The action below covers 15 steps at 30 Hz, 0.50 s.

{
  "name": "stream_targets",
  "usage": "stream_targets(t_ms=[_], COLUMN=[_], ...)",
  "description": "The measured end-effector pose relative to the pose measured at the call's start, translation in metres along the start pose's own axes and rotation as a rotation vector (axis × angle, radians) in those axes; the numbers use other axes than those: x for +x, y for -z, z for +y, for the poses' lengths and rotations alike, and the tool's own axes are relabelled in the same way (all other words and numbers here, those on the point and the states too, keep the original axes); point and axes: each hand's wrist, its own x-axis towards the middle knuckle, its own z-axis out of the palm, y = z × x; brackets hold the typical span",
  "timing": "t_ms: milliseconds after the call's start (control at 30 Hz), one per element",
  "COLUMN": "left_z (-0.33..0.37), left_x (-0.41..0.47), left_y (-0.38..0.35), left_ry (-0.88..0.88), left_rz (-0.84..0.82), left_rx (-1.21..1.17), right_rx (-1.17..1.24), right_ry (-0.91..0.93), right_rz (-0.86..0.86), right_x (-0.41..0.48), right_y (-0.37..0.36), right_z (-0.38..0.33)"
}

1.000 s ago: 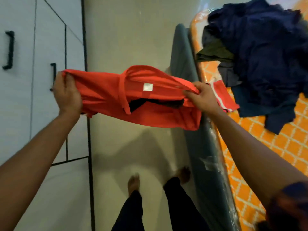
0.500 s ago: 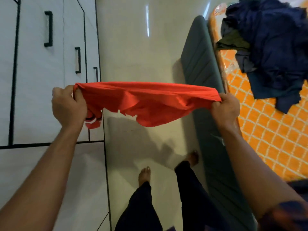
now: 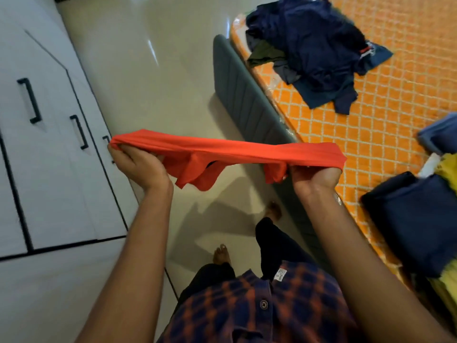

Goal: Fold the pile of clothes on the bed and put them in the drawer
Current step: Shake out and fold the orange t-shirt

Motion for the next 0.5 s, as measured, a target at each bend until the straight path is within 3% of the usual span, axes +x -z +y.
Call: stream_targets(t_ms=[267,500], left_z=[0.014,-0.002], left_x=[-0.049,-0.076], left_y=[-0.131,-0.365], left_ry=[0.226,0.38], left_rz=[-0.214,-0.409], left_rx=[-0.222,-0.373], right_rx=[0.293,0.364], right_ry=[0.125,0.379], right_rz=[0.165,0.223], right_x=[0.021,0.141], right_y=[0.016,-0.021], right_z=[-0.088,-0.201])
